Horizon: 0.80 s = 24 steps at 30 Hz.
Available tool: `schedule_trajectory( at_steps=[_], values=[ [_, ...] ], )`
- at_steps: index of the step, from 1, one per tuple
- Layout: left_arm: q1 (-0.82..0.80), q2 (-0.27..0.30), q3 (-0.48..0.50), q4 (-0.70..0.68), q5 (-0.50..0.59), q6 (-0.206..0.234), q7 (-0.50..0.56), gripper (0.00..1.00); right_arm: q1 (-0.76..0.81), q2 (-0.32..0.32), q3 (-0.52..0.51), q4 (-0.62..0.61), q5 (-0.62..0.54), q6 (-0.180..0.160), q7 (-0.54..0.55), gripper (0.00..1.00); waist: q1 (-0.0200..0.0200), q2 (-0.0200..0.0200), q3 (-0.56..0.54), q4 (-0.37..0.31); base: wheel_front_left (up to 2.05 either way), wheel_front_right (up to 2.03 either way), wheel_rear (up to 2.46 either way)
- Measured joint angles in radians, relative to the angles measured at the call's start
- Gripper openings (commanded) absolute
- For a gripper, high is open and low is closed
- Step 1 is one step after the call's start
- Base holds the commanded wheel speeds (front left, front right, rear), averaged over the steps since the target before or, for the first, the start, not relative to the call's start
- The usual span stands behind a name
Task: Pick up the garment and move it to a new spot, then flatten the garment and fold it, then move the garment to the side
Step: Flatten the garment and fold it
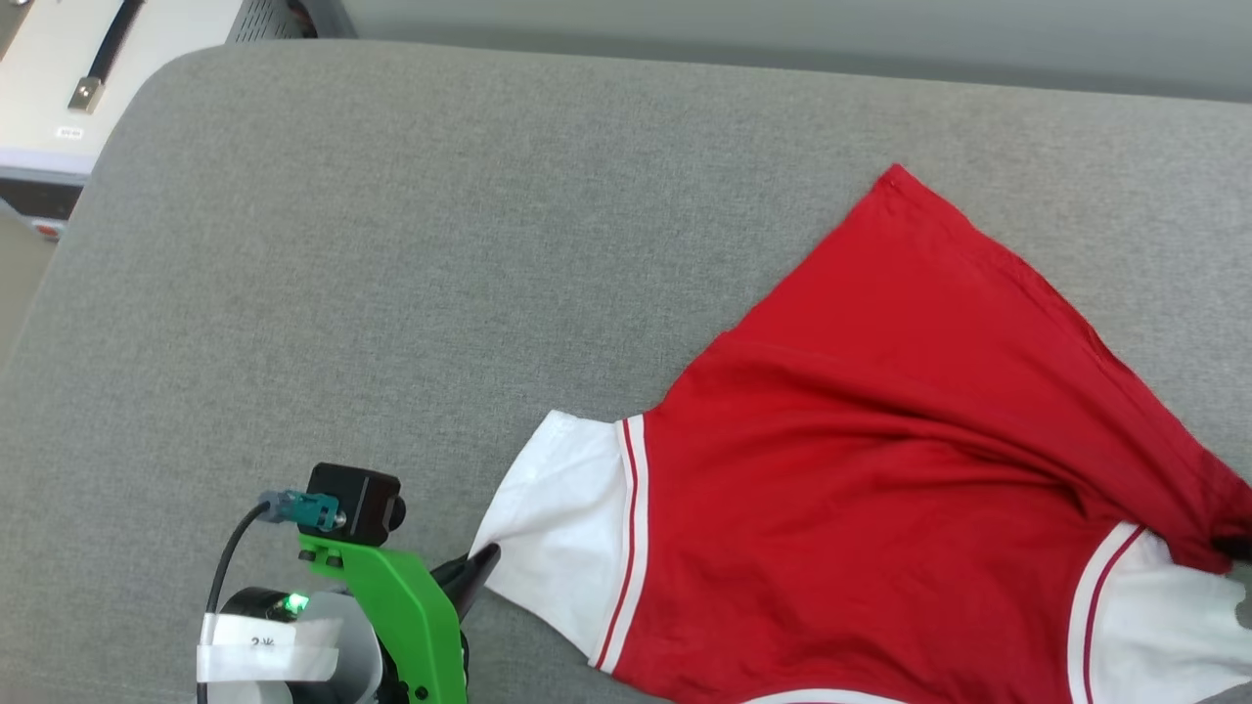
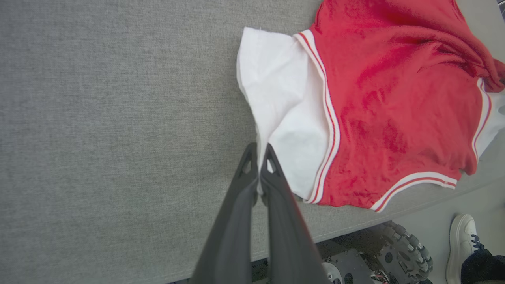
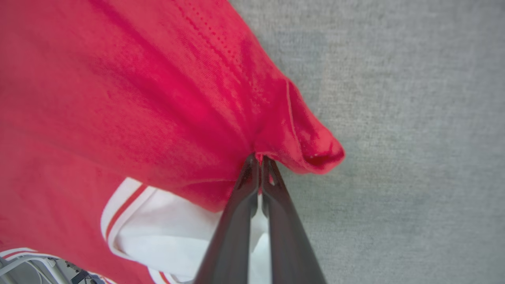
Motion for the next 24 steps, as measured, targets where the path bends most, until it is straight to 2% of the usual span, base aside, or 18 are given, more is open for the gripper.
schedule_trajectory(
  at_steps=[8,17,18,19,24],
  values=[
    [0.027,-0.004,-0.003,0.004,-0.002,0.011,-0.017,0.00,0.178,0.007,-0.041,-0.107,0.027,0.000,0.019,0.00,0.0000,0.0000,-0.078,-0.044,0.00,0.00,0.00],
    [0.027,-0.008,-0.010,0.004,-0.002,0.011,-0.023,0.00,0.238,0.056,-0.068,-0.154,0.026,0.000,0.030,0.00,0.0000,0.0000,-0.084,-0.067,0.00,0.00,0.00],
    [0.027,-0.008,-0.010,0.004,-0.002,0.011,-0.026,0.00,0.238,0.058,-0.069,-0.159,0.026,0.000,0.026,0.24,0.0000,0.0000,-0.081,-0.067,0.00,0.00,0.00],
    [0.026,-0.008,-0.010,0.004,-0.002,0.011,-0.026,0.00,0.238,0.059,-0.068,-0.164,0.025,0.000,0.022,1.00,0.0000,0.0000,-0.079,-0.067,0.00,0.00,0.00],
    [0.026,-0.007,-0.010,0.004,-0.002,0.011,-0.027,0.00,0.237,0.048,-0.053,-0.185,0.027,0.000,0.022,1.00,0.0000,0.0000,-0.074,-0.061,0.00,0.00,0.00]
  ],
)
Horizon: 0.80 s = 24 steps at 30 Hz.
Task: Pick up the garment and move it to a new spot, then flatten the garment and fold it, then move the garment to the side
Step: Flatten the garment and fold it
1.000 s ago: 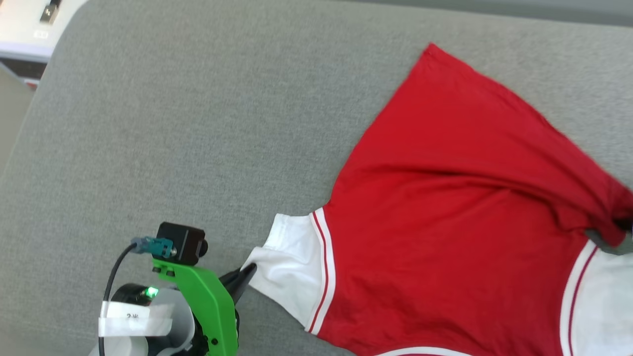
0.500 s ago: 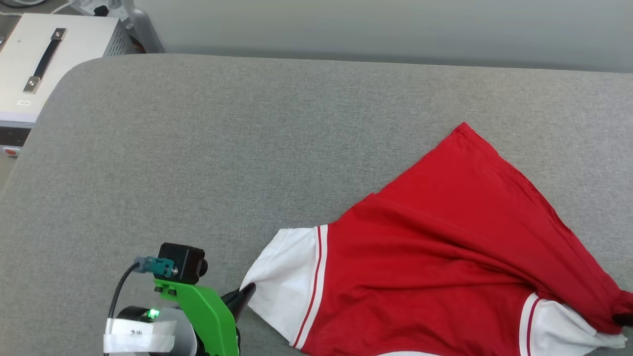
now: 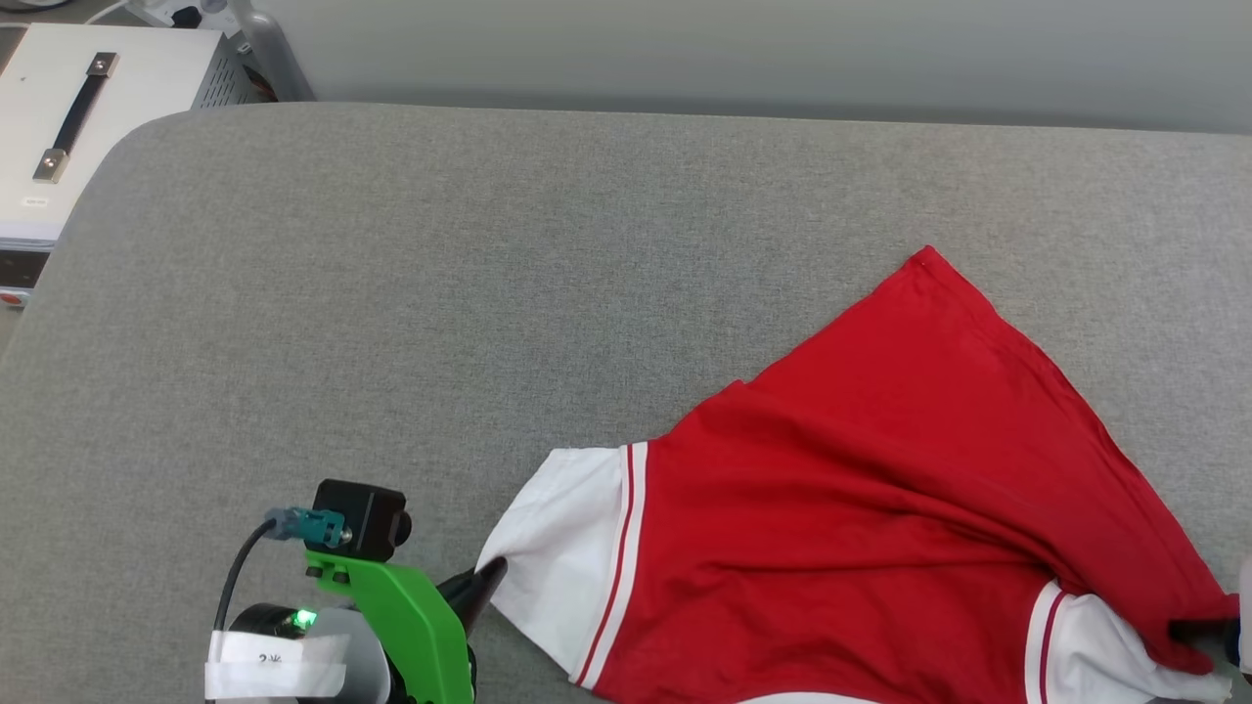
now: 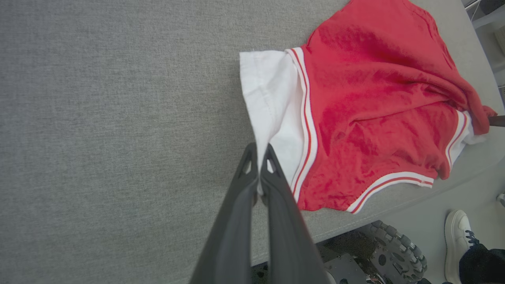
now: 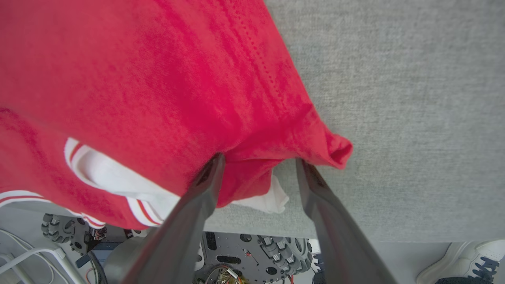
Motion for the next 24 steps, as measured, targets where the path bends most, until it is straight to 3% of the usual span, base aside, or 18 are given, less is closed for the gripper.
schedule_trajectory(
  at_steps=[7,15,24],
  values=[
    [0.000,0.000,-0.005,-0.012,0.000,0.000,-0.003,0.00,-0.052,-0.004,0.011,-0.065,0.034,0.000,0.019,1.00,0.0000,0.0000,0.000,0.012,0.00,0.00,0.00],
    [-0.017,0.000,-0.012,-0.047,0.008,-0.001,-0.004,0.00,-0.232,-0.015,0.062,-0.177,0.047,0.000,0.101,1.00,0.0000,0.0000,0.047,0.038,0.00,0.00,0.00],
    [-0.063,-0.011,-0.036,-0.075,0.023,-0.006,-0.013,0.00,-0.494,0.031,0.132,-0.106,-0.026,0.000,0.171,1.00,0.0001,0.0000,0.134,0.091,0.00,0.00,0.00]
  ],
)
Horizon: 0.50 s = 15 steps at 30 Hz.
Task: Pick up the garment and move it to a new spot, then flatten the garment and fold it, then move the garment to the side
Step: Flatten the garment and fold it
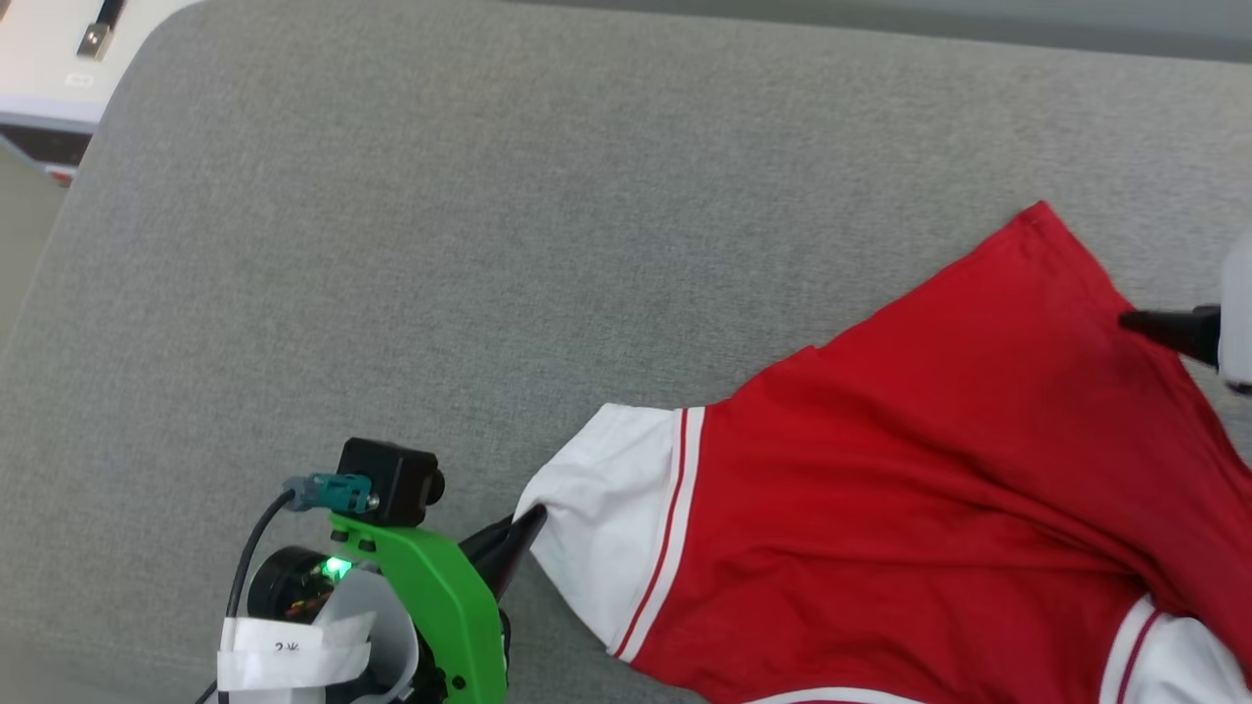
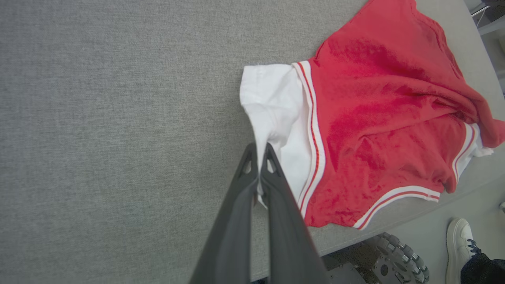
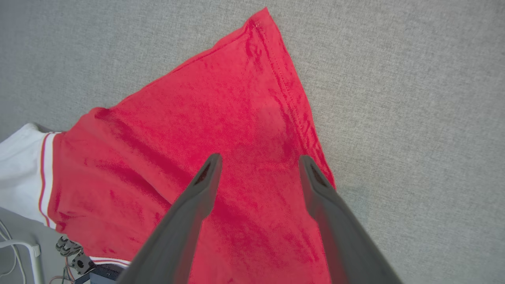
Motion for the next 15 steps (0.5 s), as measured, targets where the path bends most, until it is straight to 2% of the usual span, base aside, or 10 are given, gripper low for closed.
schedule_trajectory(
  at_steps=[7,15],
  values=[
    [-0.026,-0.026,-0.020,-0.009,0.018,-0.008,-0.029,0.00,-0.158,-0.008,0.030,0.149,-0.081,0.000,0.002,1.00,0.0001,0.0000,0.075,0.058,0.00,0.00,0.00],
    [-0.036,-0.043,-0.049,0.006,0.019,-0.030,-0.041,0.00,-0.230,-0.020,0.046,0.289,-0.133,0.000,-0.037,1.00,0.0001,0.0000,0.142,0.121,0.00,0.00,0.00]
  ],
)
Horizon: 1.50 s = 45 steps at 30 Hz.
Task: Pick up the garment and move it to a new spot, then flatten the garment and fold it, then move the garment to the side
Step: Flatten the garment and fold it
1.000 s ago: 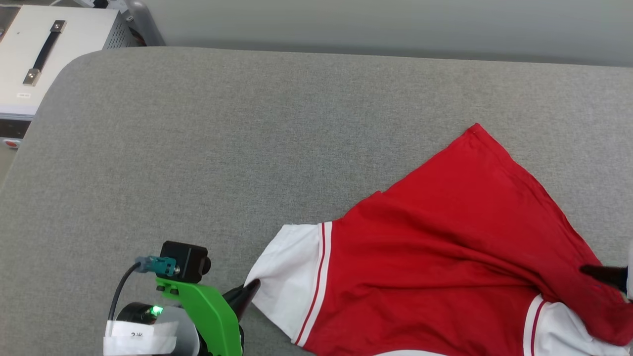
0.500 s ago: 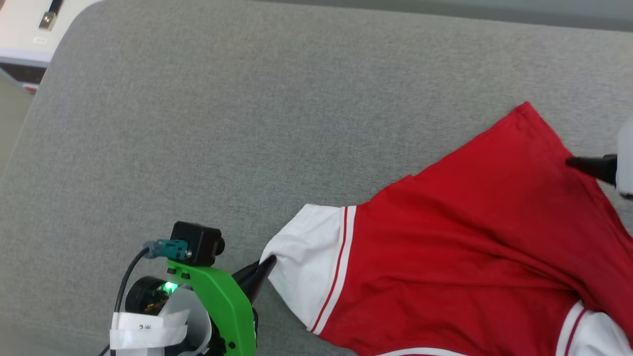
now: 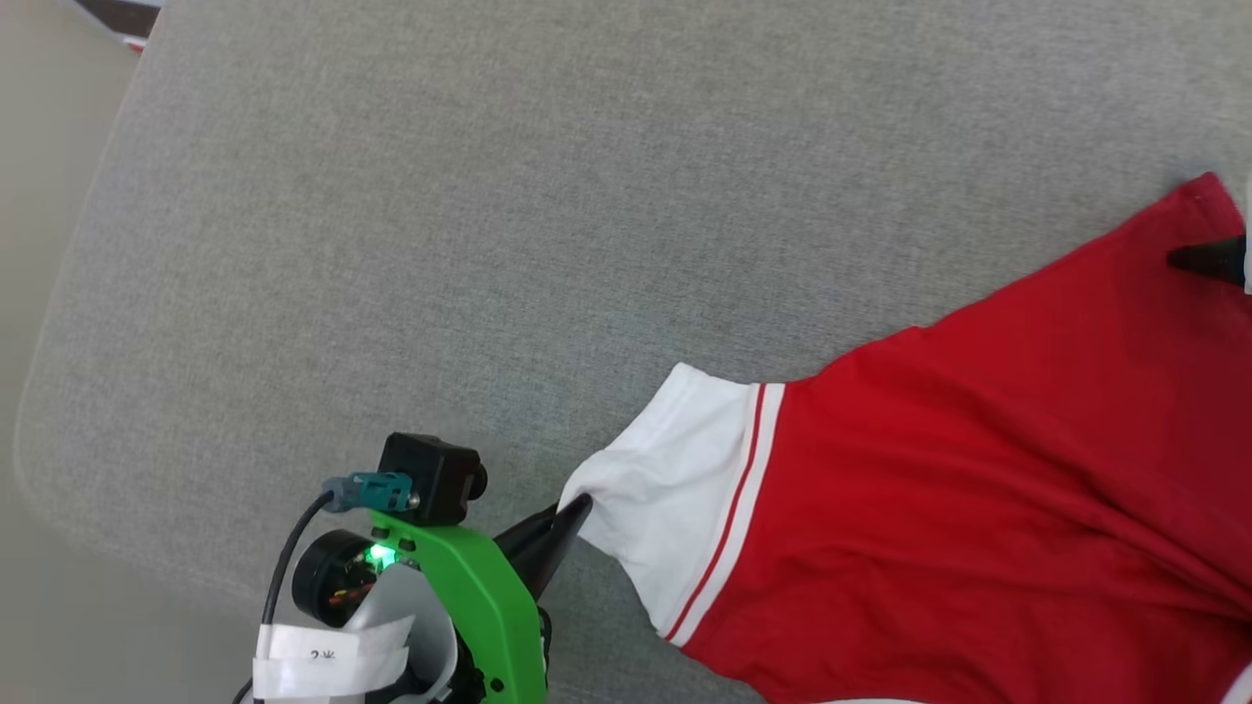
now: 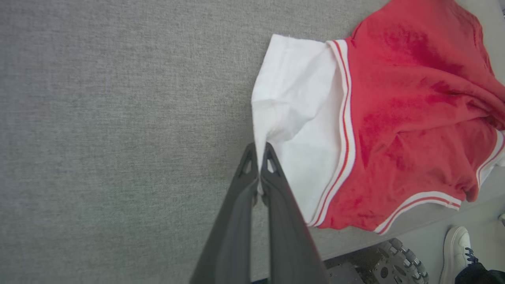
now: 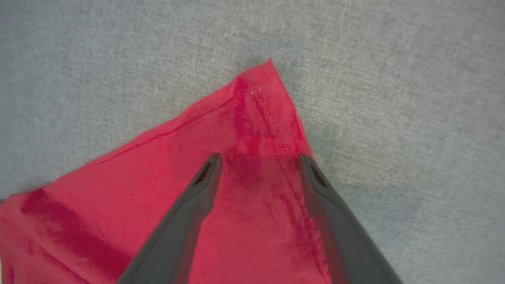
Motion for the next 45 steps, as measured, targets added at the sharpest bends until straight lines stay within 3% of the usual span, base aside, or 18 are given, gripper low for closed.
schedule_trajectory(
  at_steps=[12,13,14,20,32,37,45],
  values=[
    [-0.016,-0.014,-0.012,0.026,0.000,-0.009,-0.021,0.00,-0.028,-0.062,0.082,0.051,-0.021,0.000,0.007,1.00,-0.0001,0.0000,0.048,0.066,0.00,0.00,0.00],
    [-0.016,-0.014,-0.012,0.028,0.000,-0.009,-0.022,0.00,-0.026,-0.071,0.097,0.048,-0.020,0.000,0.013,0.45,0.0000,0.0000,0.048,0.069,0.00,0.00,0.00],
    [-0.016,-0.014,-0.012,0.030,0.000,-0.010,-0.028,0.00,-0.023,-0.080,0.109,0.044,-0.017,0.000,0.014,0.00,0.0000,0.0000,0.048,0.072,0.00,0.00,0.00],
    [-0.016,-0.016,-0.011,0.041,0.000,-0.010,-0.030,0.00,0.001,-0.089,0.126,0.036,0.018,0.000,0.003,0.00,0.0000,0.0000,0.041,0.070,0.00,0.00,0.00],
    [-0.019,-0.003,0.010,0.058,0.009,-0.010,-0.047,0.00,0.038,-0.048,0.120,0.103,0.056,0.000,-0.188,0.00,0.0000,0.0000,-0.041,0.039,0.00,0.00,0.00],
    [-0.019,0.035,0.025,0.049,0.032,0.001,-0.045,0.00,0.067,-0.034,0.117,0.129,0.090,0.000,-0.291,0.00,-0.0001,0.0000,-0.102,0.016,0.00,0.00,0.00],
    [-0.024,0.088,0.079,-0.009,0.053,0.025,-0.045,0.00,0.126,-0.070,0.127,0.107,0.174,0.000,-0.444,0.00,-0.0001,0.0000,-0.214,-0.033,0.00,0.00,0.00]
  ],
)
